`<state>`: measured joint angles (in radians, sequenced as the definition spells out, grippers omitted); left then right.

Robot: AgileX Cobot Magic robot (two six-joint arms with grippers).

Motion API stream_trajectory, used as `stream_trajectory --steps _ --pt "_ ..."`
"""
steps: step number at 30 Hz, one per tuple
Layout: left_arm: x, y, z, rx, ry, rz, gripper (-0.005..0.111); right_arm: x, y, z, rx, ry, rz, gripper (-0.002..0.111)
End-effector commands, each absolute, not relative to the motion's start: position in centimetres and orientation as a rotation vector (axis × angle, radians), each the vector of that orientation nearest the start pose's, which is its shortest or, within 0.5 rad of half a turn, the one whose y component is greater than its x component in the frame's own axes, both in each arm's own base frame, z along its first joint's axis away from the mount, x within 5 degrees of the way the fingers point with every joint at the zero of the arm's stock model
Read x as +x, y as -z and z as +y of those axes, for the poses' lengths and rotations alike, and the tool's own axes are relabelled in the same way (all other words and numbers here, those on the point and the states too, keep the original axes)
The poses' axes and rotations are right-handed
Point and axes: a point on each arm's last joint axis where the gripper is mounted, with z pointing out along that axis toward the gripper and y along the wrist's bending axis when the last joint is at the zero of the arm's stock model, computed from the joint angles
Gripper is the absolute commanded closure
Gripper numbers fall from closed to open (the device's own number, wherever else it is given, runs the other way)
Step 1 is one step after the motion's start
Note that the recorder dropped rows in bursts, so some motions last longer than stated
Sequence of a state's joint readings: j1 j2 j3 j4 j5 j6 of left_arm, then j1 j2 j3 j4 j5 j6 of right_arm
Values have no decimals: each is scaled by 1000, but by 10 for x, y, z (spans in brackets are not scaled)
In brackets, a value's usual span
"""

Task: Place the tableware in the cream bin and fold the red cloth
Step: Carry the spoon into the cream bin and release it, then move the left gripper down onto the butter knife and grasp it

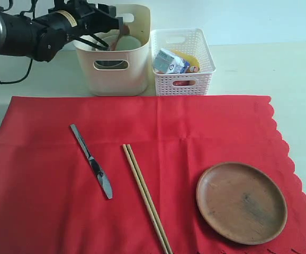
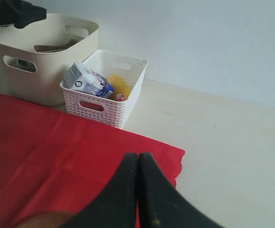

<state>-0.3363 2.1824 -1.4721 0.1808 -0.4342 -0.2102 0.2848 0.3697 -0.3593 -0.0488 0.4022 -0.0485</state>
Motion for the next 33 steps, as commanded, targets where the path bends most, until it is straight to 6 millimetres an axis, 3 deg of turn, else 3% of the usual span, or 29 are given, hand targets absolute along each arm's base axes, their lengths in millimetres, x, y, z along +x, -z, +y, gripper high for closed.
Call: stream_trajectory --steps 1,4,9,15,26,33 --pt "465 -215 -170 299 348 1715 50 82 -274 22 -344 -109 1850 108" --pt "459 -234 -167 301 326 1744 52 82 -274 22 -344 -110 1847 108" --pt "437 -267 -153 325 222 1940 52 82 -274 22 -344 -110 1846 108" --pt "414 -286 -141 323 146 2122 52 82 -274 22 -344 -110 1847 108" --pt "377 -285 -122 430 -15 2453 52 82 -274 22 -344 -110 1846 108" --pt "359 -279 -115 495 -55 2536 52 82 -274 22 -342 -111 1846 108"
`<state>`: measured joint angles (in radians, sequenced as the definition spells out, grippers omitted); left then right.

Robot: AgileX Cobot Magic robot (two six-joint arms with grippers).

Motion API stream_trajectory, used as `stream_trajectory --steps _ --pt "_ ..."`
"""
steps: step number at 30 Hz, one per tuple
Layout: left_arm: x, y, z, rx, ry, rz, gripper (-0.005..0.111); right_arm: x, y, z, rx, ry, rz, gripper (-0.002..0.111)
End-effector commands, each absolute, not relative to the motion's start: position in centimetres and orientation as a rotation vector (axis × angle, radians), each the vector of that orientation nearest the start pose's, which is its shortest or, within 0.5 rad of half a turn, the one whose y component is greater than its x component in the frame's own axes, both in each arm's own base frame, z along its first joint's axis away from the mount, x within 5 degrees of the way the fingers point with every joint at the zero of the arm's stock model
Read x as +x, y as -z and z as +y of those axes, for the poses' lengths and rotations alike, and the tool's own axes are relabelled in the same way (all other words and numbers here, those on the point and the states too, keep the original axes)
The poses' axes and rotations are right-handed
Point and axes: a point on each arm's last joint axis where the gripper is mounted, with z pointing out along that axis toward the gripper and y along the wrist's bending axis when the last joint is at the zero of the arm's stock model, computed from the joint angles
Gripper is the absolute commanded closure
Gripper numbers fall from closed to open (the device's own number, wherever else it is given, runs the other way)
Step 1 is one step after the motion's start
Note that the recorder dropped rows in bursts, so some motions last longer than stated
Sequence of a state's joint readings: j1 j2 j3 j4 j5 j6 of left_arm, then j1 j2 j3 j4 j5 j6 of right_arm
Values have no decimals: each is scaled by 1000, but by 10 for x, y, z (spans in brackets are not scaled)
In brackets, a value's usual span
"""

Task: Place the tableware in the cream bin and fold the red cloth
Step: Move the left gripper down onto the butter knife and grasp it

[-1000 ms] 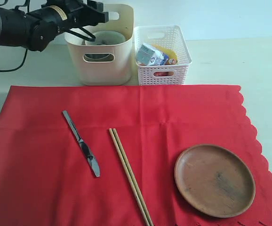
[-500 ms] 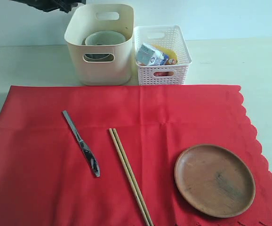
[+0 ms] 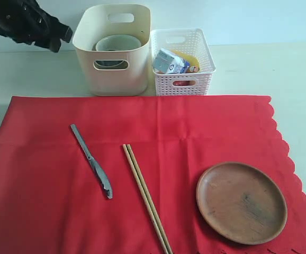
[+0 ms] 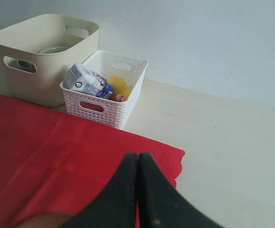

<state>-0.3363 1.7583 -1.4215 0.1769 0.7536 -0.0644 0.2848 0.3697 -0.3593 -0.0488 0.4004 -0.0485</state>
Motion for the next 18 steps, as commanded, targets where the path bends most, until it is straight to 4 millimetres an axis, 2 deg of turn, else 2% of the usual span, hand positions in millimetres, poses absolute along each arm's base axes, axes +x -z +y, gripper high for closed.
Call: stream_trajectory --steps 1,5,10,14,18 --pt "356 -278 -114 512 -58 2537 52 82 -274 22 -342 -111 1846 108" --pt "346 -276 -111 572 -76 2546 52 82 -274 22 -342 -111 1846 108" --pt "338 -269 -109 564 -61 2615 52 81 -274 23 -320 -147 1852 108" --pt "331 -259 -112 504 16 2684 52 81 -274 23 -316 -154 1854 108" --pt "324 -247 -112 358 80 2757 52 81 -274 23 -316 -154 1854 108"
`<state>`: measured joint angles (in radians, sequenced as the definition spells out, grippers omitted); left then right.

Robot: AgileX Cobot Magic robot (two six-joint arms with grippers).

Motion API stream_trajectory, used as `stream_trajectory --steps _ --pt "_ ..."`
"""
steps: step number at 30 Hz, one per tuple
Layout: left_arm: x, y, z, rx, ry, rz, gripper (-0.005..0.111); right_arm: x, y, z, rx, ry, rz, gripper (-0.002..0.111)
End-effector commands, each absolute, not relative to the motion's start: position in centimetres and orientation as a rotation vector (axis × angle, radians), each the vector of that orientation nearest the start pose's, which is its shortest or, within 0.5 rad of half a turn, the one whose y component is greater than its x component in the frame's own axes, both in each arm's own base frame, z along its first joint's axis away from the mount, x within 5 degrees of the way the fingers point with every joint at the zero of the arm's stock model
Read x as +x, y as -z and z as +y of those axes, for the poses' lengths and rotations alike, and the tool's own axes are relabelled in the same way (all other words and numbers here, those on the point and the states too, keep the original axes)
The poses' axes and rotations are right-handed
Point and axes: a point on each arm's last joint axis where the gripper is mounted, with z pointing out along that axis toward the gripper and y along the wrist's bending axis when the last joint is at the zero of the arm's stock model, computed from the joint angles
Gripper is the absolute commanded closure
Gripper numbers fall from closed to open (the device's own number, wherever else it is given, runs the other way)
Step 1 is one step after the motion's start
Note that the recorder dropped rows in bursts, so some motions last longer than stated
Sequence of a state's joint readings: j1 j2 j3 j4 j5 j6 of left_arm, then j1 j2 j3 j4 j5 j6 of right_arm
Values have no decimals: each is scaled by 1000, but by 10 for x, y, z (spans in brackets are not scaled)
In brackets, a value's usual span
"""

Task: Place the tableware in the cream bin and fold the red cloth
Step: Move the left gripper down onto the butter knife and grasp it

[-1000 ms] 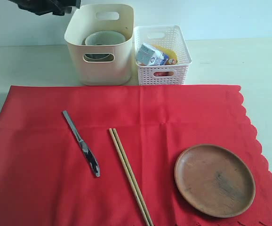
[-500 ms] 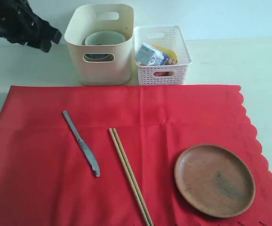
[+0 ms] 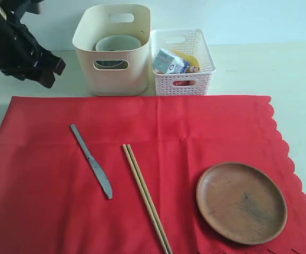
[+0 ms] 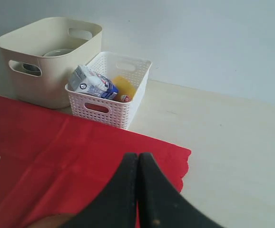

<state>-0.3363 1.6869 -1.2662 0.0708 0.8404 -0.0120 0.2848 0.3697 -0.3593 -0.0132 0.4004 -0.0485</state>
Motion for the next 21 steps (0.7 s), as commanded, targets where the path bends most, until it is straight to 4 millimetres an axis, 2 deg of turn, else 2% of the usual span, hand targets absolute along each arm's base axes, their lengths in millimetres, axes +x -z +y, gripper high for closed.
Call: stream_trajectory --steps 1,11,16,21 --pt "322 -243 -112 327 88 2772 52 81 -274 23 -316 -154 1854 108" --pt "312 -203 -120 64 204 2859 52 81 -274 23 -316 -154 1854 108" --pt "308 -191 -146 49 235 2865 52 81 -274 23 -316 -154 1854 108" --pt "308 -167 -162 -120 248 2910 52 81 -274 23 -316 -154 1854 108"
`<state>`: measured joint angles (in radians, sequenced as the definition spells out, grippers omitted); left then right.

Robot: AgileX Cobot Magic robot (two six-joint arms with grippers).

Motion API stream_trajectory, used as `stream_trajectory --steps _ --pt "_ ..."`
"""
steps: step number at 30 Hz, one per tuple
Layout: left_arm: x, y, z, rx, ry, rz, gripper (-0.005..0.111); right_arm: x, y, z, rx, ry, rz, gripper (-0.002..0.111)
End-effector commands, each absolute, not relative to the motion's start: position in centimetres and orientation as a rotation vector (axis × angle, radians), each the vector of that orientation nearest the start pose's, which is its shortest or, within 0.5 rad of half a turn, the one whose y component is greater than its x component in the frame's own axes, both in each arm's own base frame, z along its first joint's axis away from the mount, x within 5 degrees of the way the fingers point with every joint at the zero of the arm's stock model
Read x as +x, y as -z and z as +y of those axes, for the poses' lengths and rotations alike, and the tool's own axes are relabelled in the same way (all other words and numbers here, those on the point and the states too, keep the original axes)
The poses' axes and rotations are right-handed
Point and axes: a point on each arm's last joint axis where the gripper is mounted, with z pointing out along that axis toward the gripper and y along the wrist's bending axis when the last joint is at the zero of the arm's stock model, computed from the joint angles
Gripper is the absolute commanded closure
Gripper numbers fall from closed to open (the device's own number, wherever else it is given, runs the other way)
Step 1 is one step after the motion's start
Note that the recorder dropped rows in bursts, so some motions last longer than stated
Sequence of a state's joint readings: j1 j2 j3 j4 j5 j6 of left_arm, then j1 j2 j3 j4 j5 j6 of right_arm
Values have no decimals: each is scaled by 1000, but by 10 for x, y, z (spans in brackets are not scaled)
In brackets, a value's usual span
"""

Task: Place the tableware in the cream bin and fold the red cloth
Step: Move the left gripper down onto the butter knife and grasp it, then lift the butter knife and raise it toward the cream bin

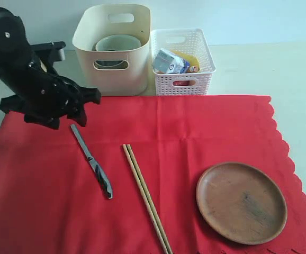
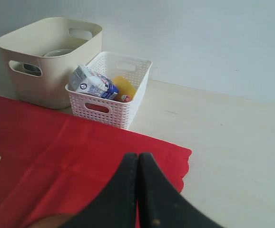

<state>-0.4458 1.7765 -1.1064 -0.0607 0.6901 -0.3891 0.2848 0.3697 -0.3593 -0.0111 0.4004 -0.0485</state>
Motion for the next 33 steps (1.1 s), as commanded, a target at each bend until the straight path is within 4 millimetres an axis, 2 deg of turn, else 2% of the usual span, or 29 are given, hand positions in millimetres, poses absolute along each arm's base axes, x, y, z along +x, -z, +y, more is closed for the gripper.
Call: stream_trajectory --steps 1,7,15,33 --pt "308 -161 -164 -172 246 2923 52 81 -274 23 -316 -154 1854 108" --pt "309 -144 -166 -463 240 2943 52 81 -274 23 -316 -154 1854 108" --pt "313 -144 -169 -684 287 2862 56 81 -274 23 -316 -154 1854 108" --pt "312 -108 -168 -718 153 2959 57 81 -274 23 -316 -154 1854 108"
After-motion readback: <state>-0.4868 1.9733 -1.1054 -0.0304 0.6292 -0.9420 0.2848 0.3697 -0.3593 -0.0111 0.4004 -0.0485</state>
